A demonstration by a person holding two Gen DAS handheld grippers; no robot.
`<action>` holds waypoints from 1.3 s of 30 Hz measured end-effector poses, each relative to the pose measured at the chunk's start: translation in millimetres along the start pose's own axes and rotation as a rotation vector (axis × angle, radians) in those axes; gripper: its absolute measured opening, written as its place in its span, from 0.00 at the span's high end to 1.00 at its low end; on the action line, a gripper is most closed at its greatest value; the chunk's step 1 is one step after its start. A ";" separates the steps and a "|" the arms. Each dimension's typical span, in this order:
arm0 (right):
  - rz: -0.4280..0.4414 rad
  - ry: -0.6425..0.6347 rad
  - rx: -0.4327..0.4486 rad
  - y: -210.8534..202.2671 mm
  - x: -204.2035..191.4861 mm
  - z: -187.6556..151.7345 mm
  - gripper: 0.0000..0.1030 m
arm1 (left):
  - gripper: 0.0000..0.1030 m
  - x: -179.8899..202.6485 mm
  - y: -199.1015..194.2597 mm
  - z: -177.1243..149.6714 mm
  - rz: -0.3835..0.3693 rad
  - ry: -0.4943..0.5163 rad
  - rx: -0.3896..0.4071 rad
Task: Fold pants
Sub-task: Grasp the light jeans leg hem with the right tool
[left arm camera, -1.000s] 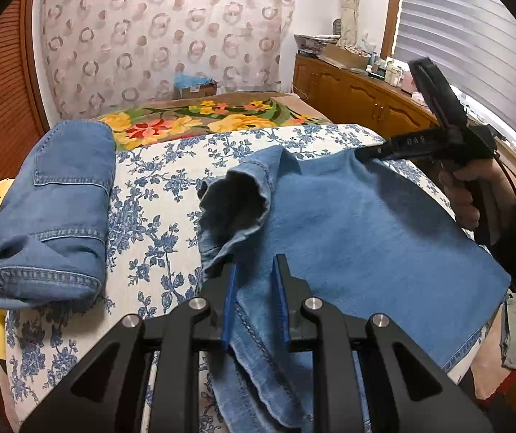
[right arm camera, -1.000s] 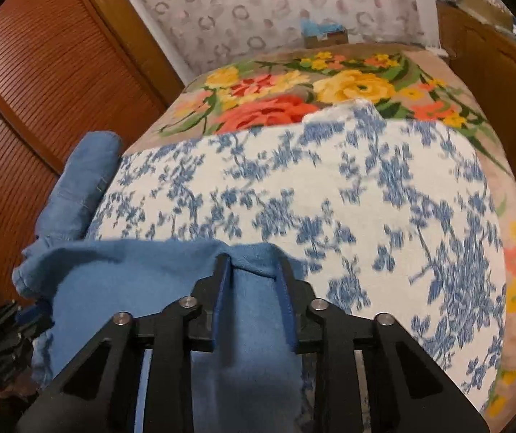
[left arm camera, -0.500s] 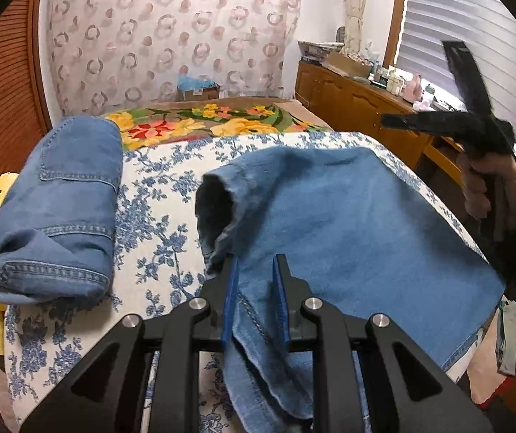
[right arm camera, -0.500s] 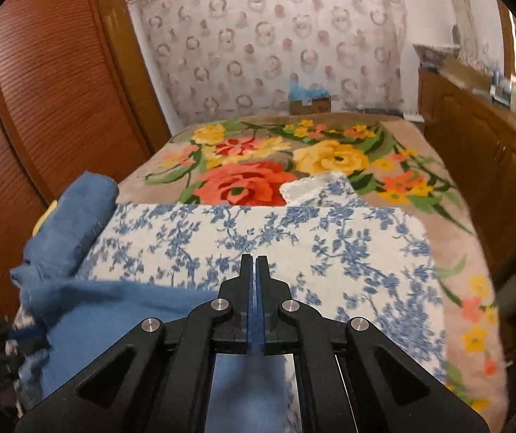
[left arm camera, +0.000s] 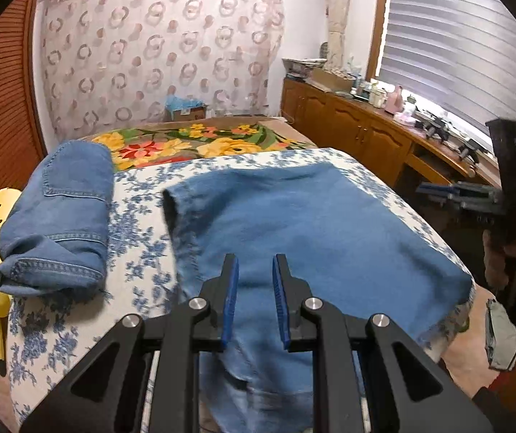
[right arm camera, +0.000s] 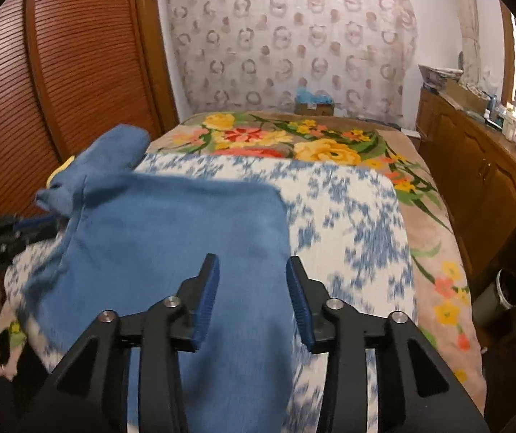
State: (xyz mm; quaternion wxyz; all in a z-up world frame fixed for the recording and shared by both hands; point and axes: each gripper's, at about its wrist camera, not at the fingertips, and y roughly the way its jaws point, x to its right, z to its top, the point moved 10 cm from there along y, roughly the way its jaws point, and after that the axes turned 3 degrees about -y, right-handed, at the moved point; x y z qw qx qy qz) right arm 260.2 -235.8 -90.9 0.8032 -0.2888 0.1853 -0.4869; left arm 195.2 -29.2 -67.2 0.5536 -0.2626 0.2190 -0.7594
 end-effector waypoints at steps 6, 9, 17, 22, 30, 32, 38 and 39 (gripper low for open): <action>-0.029 0.001 -0.024 -9.2 -6.9 -41.2 0.53 | 0.83 28.9 -1.8 -10.9 -0.033 0.035 -0.013; -0.030 0.024 -0.028 -11.7 -6.4 -53.6 0.53 | 0.83 40.4 2.2 -17.8 -0.044 0.048 -0.030; -0.092 0.094 -0.052 -7.0 10.5 -81.5 0.52 | 0.83 60.5 23.2 -36.3 -0.056 0.077 -0.092; -0.113 0.088 -0.067 2.6 8.7 -92.0 0.50 | 0.83 65.9 40.9 -51.7 -0.045 0.079 -0.132; -0.087 0.152 -0.064 8.7 10.0 -102.7 0.47 | 0.82 66.1 44.3 -53.6 -0.059 0.050 -0.119; -0.075 0.159 -0.060 9.3 8.1 -104.3 0.47 | 0.82 65.5 44.0 -53.9 -0.062 0.045 -0.118; -0.022 0.204 -0.046 8.2 7.5 -106.6 0.47 | 0.82 66.4 35.9 -51.4 -0.077 0.048 -0.108; -0.018 0.205 -0.044 7.9 7.0 -106.8 0.47 | 0.82 70.7 33.7 -50.1 -0.089 0.055 -0.104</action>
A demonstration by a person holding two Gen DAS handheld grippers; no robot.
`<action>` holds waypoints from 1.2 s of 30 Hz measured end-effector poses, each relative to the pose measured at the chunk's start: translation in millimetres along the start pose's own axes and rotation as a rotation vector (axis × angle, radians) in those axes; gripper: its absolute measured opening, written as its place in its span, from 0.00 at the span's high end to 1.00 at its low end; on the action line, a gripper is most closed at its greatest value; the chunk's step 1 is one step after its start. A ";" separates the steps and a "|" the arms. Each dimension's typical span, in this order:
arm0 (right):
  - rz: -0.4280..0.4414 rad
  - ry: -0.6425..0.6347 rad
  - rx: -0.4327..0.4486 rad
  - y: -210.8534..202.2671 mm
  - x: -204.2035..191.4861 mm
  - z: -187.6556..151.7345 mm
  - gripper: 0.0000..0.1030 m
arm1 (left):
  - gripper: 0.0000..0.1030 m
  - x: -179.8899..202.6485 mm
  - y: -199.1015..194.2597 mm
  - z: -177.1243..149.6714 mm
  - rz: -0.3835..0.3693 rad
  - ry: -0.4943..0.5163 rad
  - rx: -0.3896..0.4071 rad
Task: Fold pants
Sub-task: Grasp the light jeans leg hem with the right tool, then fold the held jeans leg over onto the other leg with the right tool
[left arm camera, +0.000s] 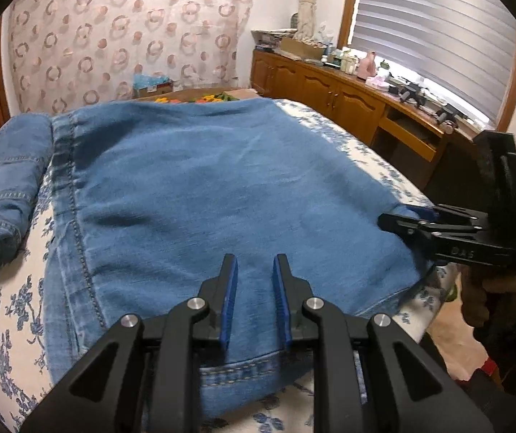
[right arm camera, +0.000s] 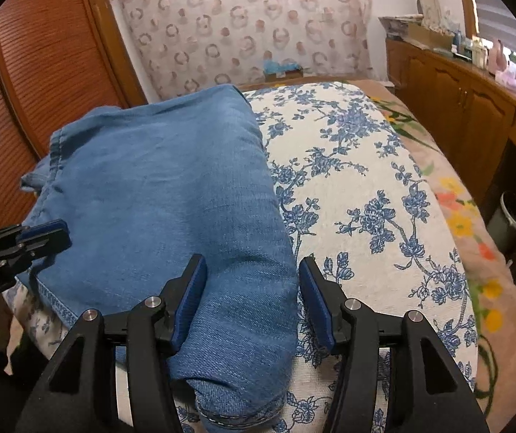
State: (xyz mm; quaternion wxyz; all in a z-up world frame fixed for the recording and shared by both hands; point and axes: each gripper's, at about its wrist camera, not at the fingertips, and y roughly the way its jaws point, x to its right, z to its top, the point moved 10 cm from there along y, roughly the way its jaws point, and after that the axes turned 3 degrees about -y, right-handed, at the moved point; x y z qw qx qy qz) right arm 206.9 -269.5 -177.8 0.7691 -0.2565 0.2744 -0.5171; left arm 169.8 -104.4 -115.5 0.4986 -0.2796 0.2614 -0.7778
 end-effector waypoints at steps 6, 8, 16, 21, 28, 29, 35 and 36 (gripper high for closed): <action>0.031 0.007 0.005 0.3 -1.6 -0.4 0.56 | 0.82 19.4 -0.9 3.1 -0.048 0.046 -0.010; 0.044 0.018 0.004 0.1 -2.8 -0.4 0.58 | 0.82 19.4 3.3 1.2 -0.050 0.044 -0.027; 0.093 0.039 0.026 -6.0 -10.7 2.6 0.78 | 0.81 18.7 13.9 -3.9 -0.047 0.041 -0.047; 0.098 0.042 0.065 -18.4 -17.0 12.9 0.84 | 0.81 18.3 13.1 -1.5 -0.048 0.030 -0.049; 0.119 -0.024 0.150 -52.0 -48.2 50.1 0.86 | 0.81 -13.1 -24.3 15.1 0.000 -0.017 0.038; 0.125 -0.037 0.160 -54.8 -55.7 56.7 0.86 | 0.81 -21.6 -32.9 17.3 0.013 -0.024 0.054; 0.181 -0.126 0.200 -57.2 -111.0 92.5 0.86 | 0.81 -74.5 -72.2 21.2 0.083 -0.079 0.123; 0.192 -0.142 0.203 -56.1 -121.5 96.8 0.87 | 0.81 -84.4 -78.8 19.6 0.096 -0.094 0.133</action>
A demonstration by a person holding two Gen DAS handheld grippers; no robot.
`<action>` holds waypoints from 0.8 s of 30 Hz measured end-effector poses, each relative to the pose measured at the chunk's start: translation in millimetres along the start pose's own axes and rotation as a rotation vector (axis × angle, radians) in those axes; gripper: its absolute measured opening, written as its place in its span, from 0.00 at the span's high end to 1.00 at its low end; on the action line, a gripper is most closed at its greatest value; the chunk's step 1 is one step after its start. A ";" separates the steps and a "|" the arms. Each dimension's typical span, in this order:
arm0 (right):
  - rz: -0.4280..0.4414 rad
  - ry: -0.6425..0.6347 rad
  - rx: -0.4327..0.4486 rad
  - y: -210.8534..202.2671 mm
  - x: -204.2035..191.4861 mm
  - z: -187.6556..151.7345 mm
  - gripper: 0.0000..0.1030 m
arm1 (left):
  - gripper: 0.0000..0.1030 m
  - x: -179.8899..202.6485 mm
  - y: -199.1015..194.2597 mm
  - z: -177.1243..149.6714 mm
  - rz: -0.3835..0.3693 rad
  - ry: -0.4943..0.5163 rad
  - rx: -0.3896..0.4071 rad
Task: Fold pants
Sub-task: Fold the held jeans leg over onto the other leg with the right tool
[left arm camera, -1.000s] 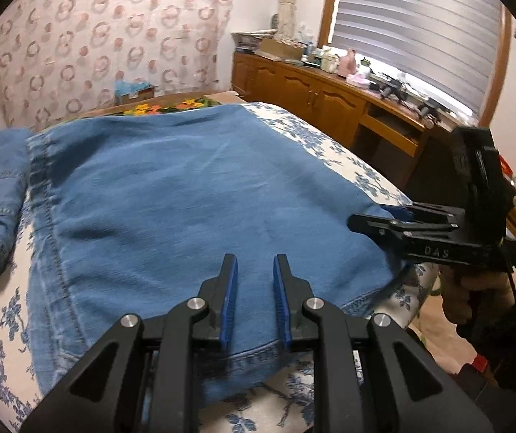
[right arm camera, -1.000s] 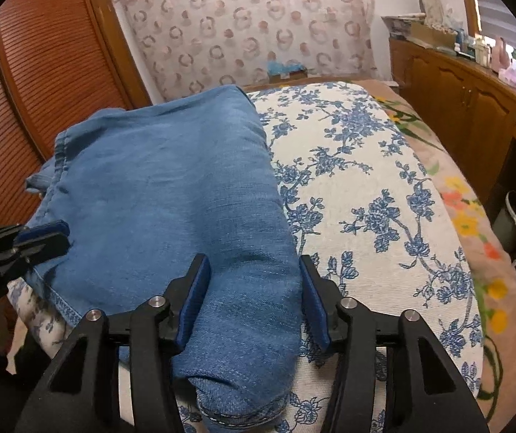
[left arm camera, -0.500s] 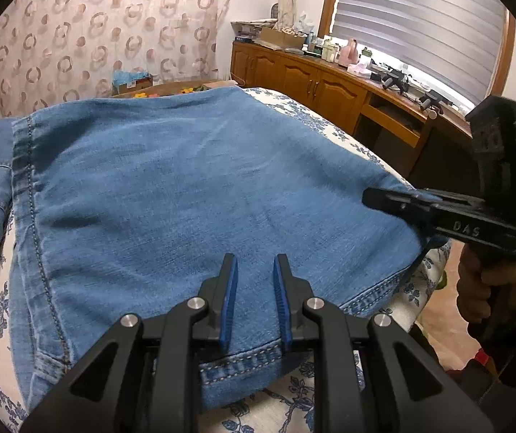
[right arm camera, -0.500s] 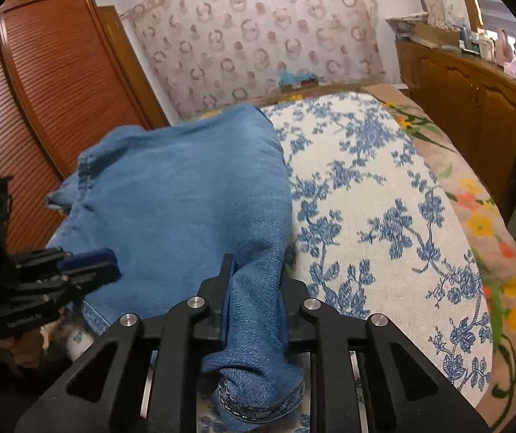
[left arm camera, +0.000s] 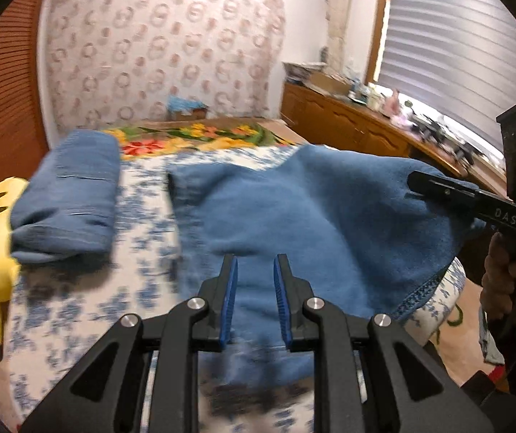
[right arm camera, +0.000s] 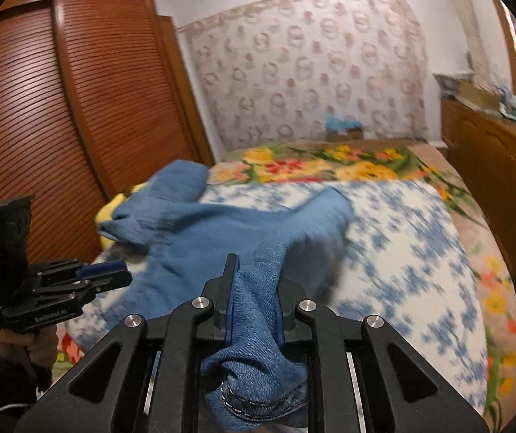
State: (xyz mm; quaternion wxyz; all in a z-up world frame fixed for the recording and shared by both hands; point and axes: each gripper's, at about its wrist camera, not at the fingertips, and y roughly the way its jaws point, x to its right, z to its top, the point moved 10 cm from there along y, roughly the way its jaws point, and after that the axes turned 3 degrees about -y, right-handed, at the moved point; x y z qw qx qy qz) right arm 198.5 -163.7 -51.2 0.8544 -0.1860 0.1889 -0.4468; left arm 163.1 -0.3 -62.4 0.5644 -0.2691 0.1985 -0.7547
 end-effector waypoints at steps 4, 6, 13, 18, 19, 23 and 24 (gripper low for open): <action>0.057 -0.087 -0.010 19.3 -45.2 13.8 0.87 | 0.81 -27.4 -13.3 -8.6 0.024 -0.036 0.014; 0.092 -0.110 -0.022 29.0 -65.7 16.2 0.88 | 0.81 -41.1 -19.3 -12.2 0.032 -0.060 0.019; 0.190 -0.184 -0.022 39.6 -127.3 27.6 0.88 | 0.81 -80.5 -37.9 -18.7 0.082 -0.114 0.038; 0.254 -0.219 -0.052 42.9 -162.2 17.5 0.88 | 0.81 -103.6 -49.0 -20.1 0.122 -0.148 0.058; 0.271 -0.223 -0.071 47.0 -169.2 10.6 0.88 | 0.81 -106.8 -50.2 -20.4 0.128 -0.155 0.062; 0.321 -0.232 -0.191 71.6 -189.4 -34.6 0.88 | 0.81 -117.1 -50.9 -23.7 0.149 -0.174 0.062; 0.328 -0.233 -0.220 77.8 -192.0 -44.6 0.88 | 0.81 -120.4 -51.8 -25.1 0.152 -0.176 0.061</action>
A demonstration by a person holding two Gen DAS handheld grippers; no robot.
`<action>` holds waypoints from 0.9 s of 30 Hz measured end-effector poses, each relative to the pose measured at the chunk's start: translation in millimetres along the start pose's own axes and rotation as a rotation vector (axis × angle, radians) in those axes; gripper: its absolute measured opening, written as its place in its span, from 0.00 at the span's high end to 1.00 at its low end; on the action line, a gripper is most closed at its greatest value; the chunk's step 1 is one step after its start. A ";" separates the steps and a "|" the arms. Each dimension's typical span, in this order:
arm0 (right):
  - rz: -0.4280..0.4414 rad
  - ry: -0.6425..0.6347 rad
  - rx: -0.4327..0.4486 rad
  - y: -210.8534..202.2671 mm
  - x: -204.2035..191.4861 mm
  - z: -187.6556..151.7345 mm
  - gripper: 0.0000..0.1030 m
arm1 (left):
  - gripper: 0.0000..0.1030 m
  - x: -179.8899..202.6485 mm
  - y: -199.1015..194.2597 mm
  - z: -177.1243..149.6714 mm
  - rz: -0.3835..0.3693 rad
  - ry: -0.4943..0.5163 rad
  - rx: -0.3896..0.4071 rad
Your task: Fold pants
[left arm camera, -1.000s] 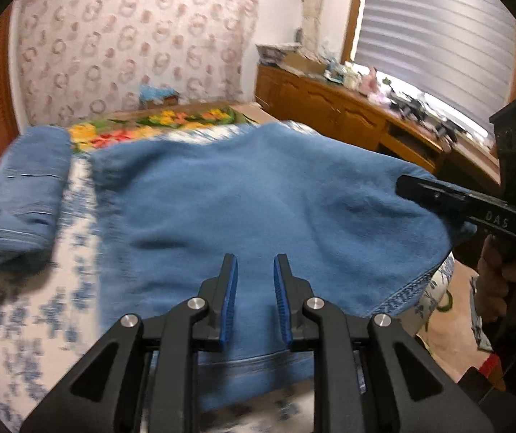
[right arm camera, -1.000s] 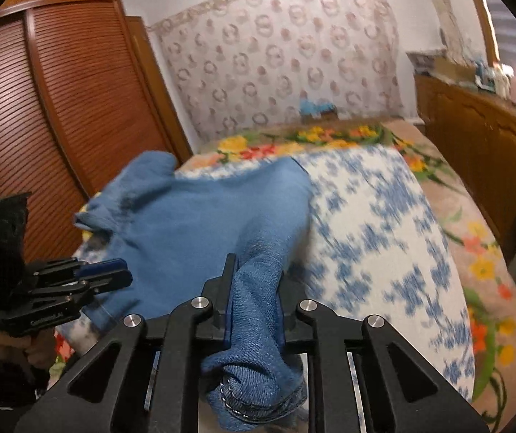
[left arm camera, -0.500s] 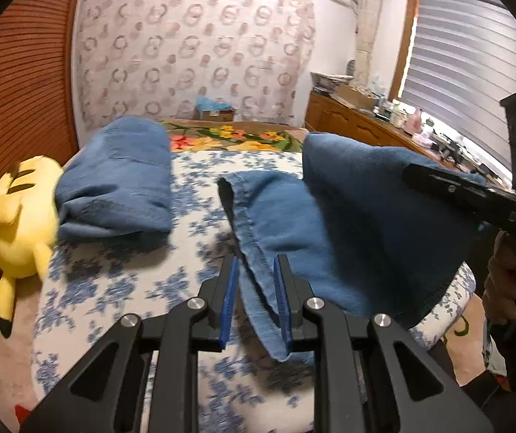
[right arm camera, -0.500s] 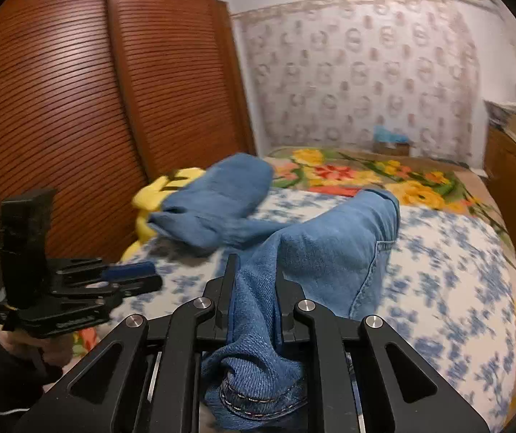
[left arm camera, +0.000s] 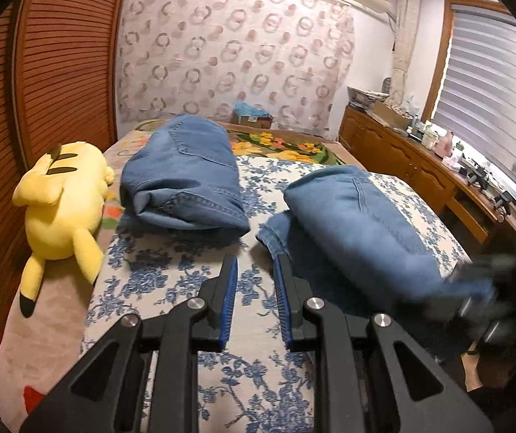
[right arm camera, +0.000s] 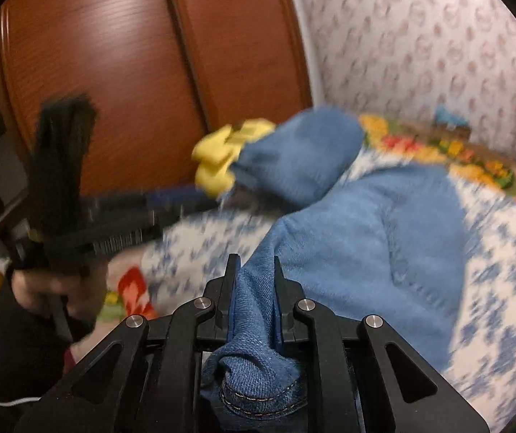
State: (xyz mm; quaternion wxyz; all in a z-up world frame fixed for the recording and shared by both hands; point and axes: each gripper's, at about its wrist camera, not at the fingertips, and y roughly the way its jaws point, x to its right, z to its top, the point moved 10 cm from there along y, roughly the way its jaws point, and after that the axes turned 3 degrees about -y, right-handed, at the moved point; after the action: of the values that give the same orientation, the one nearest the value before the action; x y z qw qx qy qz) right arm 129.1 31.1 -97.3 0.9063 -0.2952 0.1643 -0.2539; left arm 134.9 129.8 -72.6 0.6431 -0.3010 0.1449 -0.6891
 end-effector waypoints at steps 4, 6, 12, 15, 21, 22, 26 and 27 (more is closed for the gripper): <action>0.013 0.033 -0.056 18.7 2.8 -22.0 0.86 | 0.81 -3.2 0.3 -0.4 0.001 -0.001 0.000; 0.014 0.061 -0.045 14.7 9.0 -20.1 0.82 | 0.81 -3.3 1.3 -0.6 0.000 0.001 -0.002; -0.027 0.056 -0.006 -11.4 15.8 -6.0 0.60 | 0.81 9.4 4.0 0.8 -0.013 0.019 -0.007; -0.062 0.059 0.034 -32.9 26.8 0.6 0.55 | 0.81 22.0 7.0 1.3 -0.027 0.033 -0.014; -0.242 0.077 0.057 -54.2 90.5 2.0 0.52 | 0.81 49.9 20.8 3.1 -0.065 0.071 -0.034; -0.262 0.081 0.046 -52.2 100.3 -0.7 0.51 | 0.81 55.3 23.6 2.5 -0.073 0.076 -0.040; -0.313 0.116 0.000 -38.4 135.8 -17.2 0.51 | 0.81 75.9 36.8 -7.6 -0.096 0.113 -0.075; -0.317 0.122 -0.001 -34.8 140.6 -17.7 0.51 | 0.81 80.3 38.9 -10.9 -0.103 0.120 -0.086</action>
State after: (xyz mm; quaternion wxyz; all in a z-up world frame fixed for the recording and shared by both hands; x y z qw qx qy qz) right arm 223.4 -79.5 -110.2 0.8431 -0.3020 0.1708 -0.4109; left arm 160.1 44.5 -85.5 0.5834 -0.2934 0.1970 -0.7313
